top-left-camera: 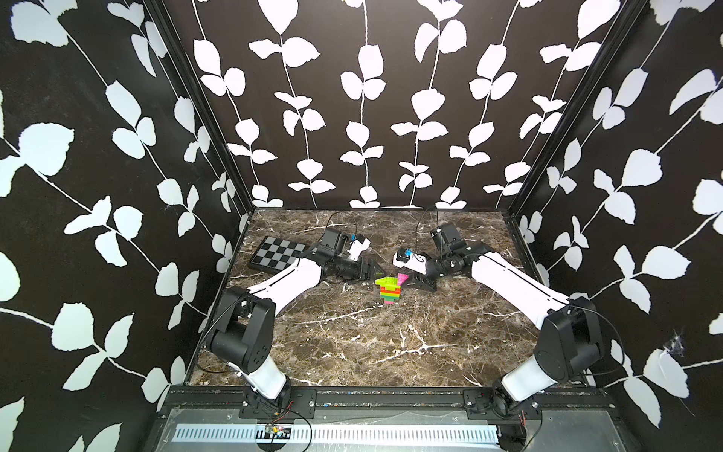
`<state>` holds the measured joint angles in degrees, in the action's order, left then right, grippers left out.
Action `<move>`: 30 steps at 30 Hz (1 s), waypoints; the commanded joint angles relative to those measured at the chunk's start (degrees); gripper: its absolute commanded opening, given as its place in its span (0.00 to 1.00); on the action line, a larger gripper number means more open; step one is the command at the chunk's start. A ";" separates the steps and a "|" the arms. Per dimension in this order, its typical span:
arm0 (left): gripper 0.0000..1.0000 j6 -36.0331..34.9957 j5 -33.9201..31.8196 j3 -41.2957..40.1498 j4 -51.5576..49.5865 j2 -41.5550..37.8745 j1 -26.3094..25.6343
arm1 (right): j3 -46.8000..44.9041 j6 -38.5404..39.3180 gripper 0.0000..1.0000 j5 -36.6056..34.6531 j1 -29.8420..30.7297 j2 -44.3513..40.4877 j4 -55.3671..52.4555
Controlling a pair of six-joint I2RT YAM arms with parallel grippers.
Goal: Assemble a carrot with lego
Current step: Assemble the lego brick with the lego brick.
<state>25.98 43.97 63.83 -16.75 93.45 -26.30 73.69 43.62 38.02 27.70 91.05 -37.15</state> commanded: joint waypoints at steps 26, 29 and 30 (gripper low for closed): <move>0.71 -1.64 3.02 2.61 -2.67 2.52 1.17 | 7.79 2.99 0.11 -0.87 -0.18 5.81 -6.23; 0.71 -1.72 3.02 2.66 -2.64 2.59 1.17 | 7.91 2.97 0.11 -0.69 -0.19 6.05 -6.24; 0.71 -1.70 3.01 2.70 -2.64 2.66 1.16 | 7.93 2.97 0.11 -0.71 -0.17 6.06 -6.23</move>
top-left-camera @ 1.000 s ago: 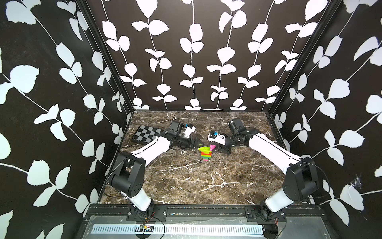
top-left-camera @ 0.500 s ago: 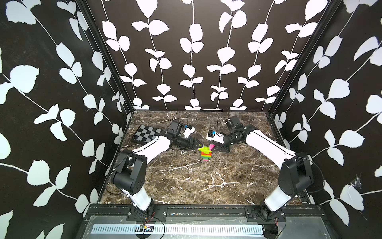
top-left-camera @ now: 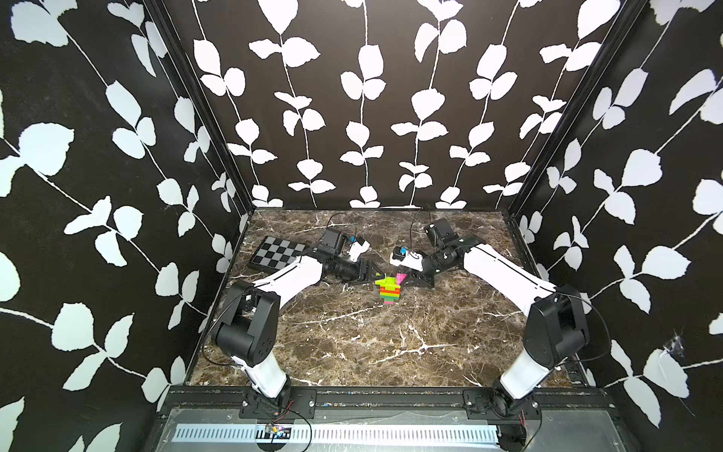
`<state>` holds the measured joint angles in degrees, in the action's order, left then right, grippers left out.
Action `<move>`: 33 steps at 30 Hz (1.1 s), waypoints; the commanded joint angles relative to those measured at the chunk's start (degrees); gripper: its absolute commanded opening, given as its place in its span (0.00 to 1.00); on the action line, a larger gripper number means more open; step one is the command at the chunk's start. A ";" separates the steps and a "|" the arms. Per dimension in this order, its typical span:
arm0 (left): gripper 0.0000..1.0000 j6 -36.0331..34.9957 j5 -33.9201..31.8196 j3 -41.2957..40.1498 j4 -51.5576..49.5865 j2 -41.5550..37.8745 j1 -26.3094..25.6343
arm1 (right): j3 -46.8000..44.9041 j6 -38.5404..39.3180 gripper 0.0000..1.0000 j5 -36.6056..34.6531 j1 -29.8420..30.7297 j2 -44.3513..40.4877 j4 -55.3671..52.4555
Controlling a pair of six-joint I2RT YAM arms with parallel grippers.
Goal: Assemble a carrot with lego
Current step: Assemble the lego brick with the lego brick.
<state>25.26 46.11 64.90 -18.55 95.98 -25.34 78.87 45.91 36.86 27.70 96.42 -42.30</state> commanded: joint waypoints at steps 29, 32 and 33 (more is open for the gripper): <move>0.71 -1.41 1.46 1.48 -0.89 0.17 0.21 | 3.82 1.16 0.10 -0.19 -0.19 2.97 -1.79; 0.71 -1.44 1.44 1.39 -0.91 0.08 0.21 | 3.88 1.37 0.10 -0.56 -0.19 3.17 -2.40; 0.71 -1.41 1.44 1.29 -0.92 0.08 0.21 | 3.78 1.37 0.09 -0.64 -0.15 3.24 -2.44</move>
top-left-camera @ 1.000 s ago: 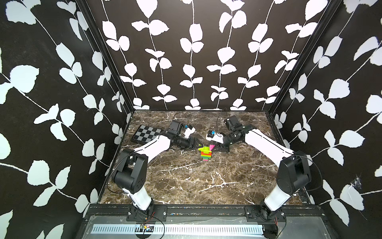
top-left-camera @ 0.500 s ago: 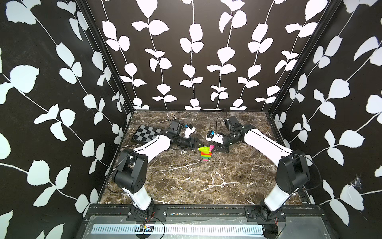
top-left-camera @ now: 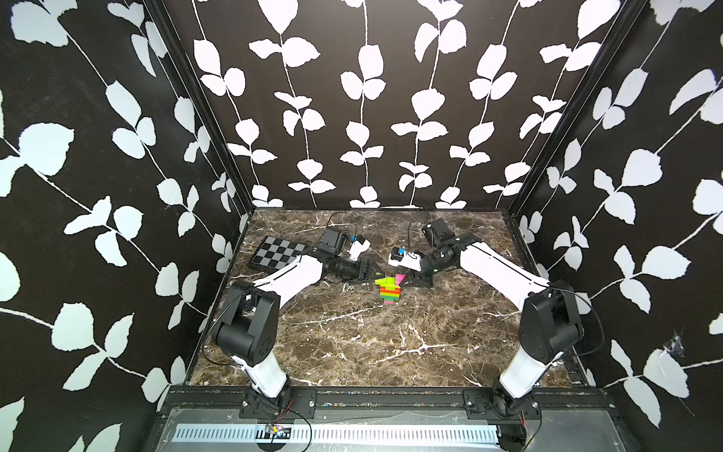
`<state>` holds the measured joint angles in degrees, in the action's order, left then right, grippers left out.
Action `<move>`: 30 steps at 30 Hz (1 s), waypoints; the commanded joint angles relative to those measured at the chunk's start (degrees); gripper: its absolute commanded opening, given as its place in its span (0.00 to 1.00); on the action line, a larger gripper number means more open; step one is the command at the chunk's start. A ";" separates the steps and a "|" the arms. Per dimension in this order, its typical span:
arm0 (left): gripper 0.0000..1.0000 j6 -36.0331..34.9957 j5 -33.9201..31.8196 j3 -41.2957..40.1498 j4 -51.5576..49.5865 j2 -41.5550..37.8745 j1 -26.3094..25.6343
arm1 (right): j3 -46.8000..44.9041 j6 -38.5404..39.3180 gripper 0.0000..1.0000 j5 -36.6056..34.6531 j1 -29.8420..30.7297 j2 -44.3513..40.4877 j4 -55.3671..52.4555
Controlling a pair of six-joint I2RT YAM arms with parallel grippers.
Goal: Assemble a carrot with lego
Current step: Assemble the lego brick with the lego brick.
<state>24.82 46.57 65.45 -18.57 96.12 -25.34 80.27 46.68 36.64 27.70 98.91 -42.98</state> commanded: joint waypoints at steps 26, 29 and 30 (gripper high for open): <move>0.71 -1.97 0.12 0.73 -1.69 0.12 0.16 | 1.68 0.96 0.09 0.23 -1.10 -0.72 -3.01; 0.71 -2.05 0.19 0.65 -1.71 0.21 0.20 | 1.45 0.79 0.09 0.85 -1.08 -1.02 -2.49; 0.71 -2.06 0.14 0.67 -1.73 0.21 0.20 | 1.33 0.58 0.09 1.18 -1.11 -1.13 -2.16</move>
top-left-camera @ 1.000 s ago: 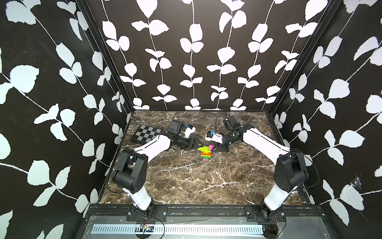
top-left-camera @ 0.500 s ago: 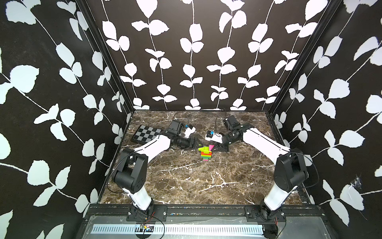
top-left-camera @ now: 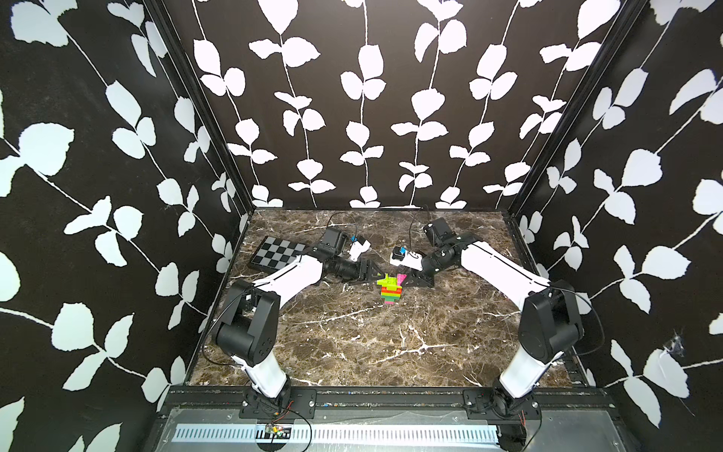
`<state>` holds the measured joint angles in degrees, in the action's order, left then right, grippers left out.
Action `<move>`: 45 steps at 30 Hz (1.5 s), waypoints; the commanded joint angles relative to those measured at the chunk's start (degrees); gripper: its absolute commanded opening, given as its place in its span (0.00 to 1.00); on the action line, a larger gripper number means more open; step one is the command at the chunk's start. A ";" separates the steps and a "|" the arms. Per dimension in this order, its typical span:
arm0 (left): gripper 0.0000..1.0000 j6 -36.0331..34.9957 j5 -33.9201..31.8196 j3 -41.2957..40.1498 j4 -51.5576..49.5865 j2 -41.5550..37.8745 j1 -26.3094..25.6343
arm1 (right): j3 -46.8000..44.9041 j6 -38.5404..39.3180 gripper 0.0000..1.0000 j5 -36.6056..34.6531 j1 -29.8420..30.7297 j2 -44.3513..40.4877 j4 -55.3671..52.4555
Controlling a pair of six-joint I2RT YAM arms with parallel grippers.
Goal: Assemble a carrot with lego
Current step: Assemble the lego brick with the lego brick.
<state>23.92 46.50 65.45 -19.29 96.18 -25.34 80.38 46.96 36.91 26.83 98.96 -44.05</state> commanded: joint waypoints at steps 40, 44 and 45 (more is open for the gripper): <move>0.71 -1.32 0.43 0.91 -1.32 -0.12 0.20 | -4.60 -3.98 0.09 1.23 -0.20 -3.90 3.95; 0.71 -1.33 0.58 0.99 -1.28 -0.12 0.20 | -4.84 -4.54 0.09 0.71 -0.22 -4.24 4.82; 0.71 -1.34 0.52 0.99 -1.28 -0.15 0.20 | -4.82 -4.67 0.09 0.65 -0.21 -4.25 4.85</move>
<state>23.70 46.52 65.45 -19.46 96.42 -25.34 77.06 43.24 37.93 26.81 96.66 -40.14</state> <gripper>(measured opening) 0.711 0.320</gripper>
